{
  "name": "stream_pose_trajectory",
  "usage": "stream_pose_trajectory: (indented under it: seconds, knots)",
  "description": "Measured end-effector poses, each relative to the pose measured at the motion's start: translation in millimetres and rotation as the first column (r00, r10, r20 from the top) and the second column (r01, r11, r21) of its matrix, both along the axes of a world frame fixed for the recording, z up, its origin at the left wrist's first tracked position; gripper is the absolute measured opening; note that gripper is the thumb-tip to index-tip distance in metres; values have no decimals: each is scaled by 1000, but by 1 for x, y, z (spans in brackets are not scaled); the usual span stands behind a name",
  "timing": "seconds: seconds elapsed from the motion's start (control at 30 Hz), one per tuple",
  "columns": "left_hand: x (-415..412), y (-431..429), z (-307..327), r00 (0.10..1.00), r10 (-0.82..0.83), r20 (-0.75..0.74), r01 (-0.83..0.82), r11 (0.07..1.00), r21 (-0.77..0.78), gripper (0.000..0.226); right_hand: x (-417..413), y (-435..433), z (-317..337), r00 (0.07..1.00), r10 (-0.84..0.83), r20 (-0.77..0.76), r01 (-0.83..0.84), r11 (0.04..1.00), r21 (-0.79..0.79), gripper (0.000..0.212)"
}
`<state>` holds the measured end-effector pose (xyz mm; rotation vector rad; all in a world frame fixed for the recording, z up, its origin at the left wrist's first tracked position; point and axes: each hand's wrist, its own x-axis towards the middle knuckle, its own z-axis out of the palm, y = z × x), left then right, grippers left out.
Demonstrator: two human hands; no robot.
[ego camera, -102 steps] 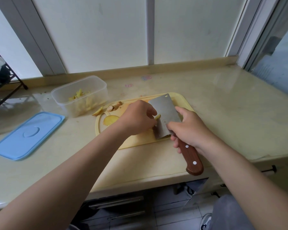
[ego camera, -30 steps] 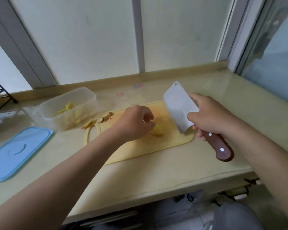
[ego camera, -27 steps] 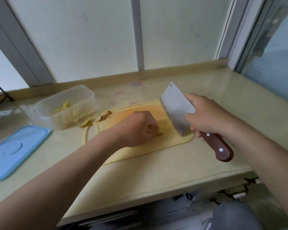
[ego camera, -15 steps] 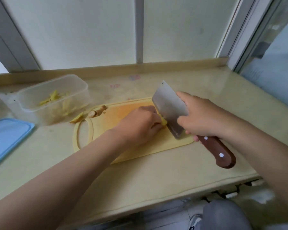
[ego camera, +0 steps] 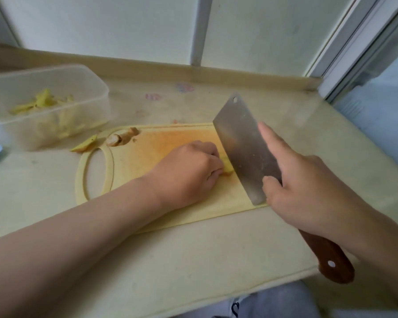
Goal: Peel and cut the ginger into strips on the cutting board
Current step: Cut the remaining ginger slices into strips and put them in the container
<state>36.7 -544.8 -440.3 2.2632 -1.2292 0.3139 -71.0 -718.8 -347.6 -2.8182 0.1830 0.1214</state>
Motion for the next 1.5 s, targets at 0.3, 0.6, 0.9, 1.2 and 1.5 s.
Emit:
stream_pose_trajectory:
  seconds: [0.3,0.6,0.9,1.2,1.5]
  knots:
    - [3,-2,-6,999,13,41,-11,999,-47,26,23,12,12,989,32,-142,-43,996,-79,89]
    - [-2,0,-3,997,60,49,-57,997,-60,22,38,13,-19,976,9,219,-22,998,56,90]
    - [-1,1,-2,997,72,23,-70,994,-78,27,22,0,-5,999,49,24,-49,999,3,89]
    - [0,2,0,997,62,43,-58,995,-84,22,65,18,-2,998,60,35,-59,998,-18,92]
    - [-3,5,1,995,95,-32,-98,990,-98,19,10,0,-19,980,28,195,-41,997,62,88]
